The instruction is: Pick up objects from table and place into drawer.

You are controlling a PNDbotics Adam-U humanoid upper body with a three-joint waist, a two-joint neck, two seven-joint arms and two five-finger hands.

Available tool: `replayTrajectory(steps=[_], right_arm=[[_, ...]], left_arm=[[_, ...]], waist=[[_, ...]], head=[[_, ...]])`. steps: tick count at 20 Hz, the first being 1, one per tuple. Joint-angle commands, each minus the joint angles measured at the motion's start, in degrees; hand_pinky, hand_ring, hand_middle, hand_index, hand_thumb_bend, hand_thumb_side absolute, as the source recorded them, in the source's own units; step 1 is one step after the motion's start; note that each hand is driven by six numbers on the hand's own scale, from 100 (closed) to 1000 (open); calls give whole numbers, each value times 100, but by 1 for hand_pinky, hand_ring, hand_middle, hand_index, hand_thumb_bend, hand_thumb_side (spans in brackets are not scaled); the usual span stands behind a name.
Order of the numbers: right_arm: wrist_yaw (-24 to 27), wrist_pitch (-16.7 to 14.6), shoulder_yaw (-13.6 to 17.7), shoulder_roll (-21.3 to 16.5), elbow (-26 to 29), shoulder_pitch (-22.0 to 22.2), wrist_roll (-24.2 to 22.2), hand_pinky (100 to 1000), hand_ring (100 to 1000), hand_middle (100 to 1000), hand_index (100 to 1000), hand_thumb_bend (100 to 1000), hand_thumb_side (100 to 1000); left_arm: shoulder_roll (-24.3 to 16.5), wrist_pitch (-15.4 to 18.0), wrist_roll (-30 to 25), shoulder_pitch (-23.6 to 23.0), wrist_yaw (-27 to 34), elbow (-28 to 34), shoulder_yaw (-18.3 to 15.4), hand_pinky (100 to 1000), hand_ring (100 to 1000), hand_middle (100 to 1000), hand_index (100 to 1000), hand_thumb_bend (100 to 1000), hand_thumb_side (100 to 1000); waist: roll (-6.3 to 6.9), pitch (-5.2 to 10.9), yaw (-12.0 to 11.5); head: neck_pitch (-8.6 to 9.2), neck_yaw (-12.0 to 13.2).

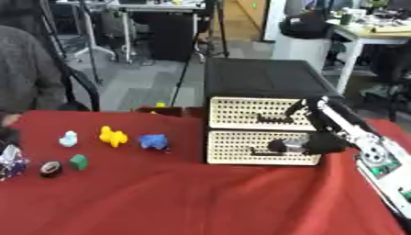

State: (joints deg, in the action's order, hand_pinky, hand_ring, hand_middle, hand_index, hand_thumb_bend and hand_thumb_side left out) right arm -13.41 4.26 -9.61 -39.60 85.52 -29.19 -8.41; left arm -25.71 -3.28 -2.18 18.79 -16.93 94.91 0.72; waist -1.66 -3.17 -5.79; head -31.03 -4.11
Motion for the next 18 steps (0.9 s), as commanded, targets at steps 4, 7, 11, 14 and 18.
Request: replayTrajectory(steps=[4,7,11,14,18], right_arm=[[57,-24,110,-231,-405,-296,2,100,100,100,700,1000,563],[101,-23,106,-207,-618,-372,0,100,100,100,701,1000,543],[73,-23,118,-193,-892,-468,1,100,100,100,701,1000,541],[43,-28,149,-208,-1081,-520,24,100,100,100,701,1000,541],[39,-27,202,-229,-1322,-566,75,100,100,100,701,1000,541]], left_arm=[[-75,26,-48,178,33,92,22,574,463,509,685,122,457],[-55,36,-73,223,40,104,47,574,463,509,685,123,456],[-30,46,-99,264,50,117,71,574,463,509,685,124,454],[-28,50,-107,278,53,127,77,574,463,508,685,124,453],[-21,56,-120,289,57,134,87,574,463,508,685,124,452]], waist=[[20,18,-126],[29,-2,-222],[47,-23,-333],[59,-35,-399],[67,-48,-463]], head=[[67,-114],[75,-170],[77,-254],[84,-304],[89,-359]])
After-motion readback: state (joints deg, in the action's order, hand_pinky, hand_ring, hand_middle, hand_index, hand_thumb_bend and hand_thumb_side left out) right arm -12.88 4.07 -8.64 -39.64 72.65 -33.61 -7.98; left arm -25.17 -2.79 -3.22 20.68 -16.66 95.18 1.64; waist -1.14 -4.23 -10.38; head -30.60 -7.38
